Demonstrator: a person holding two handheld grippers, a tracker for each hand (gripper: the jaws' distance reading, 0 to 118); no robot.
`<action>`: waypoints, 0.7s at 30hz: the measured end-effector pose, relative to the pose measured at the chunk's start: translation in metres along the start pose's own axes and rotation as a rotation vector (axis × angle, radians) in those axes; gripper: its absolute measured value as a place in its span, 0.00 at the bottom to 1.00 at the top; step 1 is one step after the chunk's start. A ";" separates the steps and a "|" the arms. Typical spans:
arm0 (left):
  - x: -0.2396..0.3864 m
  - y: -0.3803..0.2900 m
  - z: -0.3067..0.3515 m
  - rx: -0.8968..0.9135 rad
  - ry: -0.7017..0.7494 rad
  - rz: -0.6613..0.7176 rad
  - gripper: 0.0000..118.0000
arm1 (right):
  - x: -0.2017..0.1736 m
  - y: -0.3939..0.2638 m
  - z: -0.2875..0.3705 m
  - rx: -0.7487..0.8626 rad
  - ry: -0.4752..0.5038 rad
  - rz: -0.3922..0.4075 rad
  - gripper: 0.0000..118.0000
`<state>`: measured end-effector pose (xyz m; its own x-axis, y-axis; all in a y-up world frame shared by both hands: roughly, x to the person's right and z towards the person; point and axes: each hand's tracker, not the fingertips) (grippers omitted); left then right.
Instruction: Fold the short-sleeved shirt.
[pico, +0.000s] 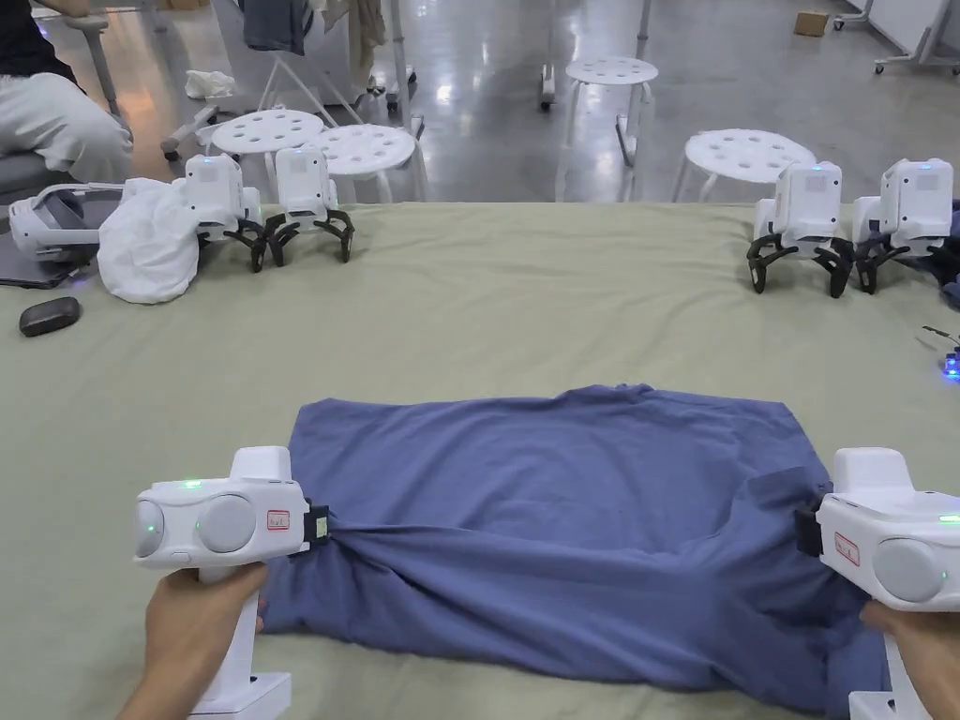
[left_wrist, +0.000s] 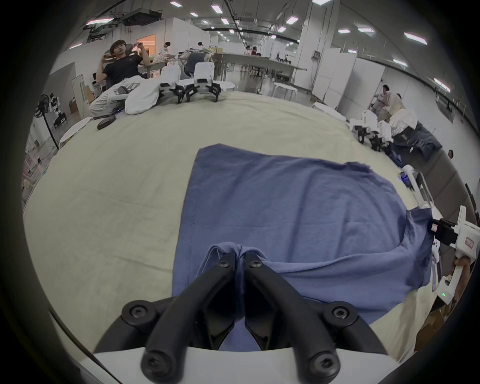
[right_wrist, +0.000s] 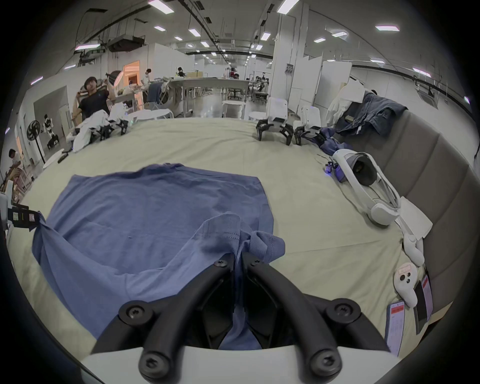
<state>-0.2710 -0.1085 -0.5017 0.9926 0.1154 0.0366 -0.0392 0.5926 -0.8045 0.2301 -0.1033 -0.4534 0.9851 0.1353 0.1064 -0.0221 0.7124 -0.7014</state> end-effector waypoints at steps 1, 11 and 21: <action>-0.001 0.001 -0.005 -0.003 0.003 0.001 0.01 | 0.001 0.001 -0.007 -0.005 -0.003 0.003 0.06; -0.013 -0.016 -0.037 -0.063 0.031 -0.032 0.01 | -0.002 -0.010 -0.049 -0.104 -0.013 0.010 0.07; -0.013 -0.013 -0.027 -0.055 0.020 -0.030 0.08 | 0.003 -0.019 -0.043 -0.139 0.002 -0.034 0.10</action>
<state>-0.2800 -0.1395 -0.5077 0.9954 0.0818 0.0496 -0.0037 0.5510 -0.8345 0.2412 -0.1460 -0.4701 0.9853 0.1107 0.1304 0.0353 0.6147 -0.7880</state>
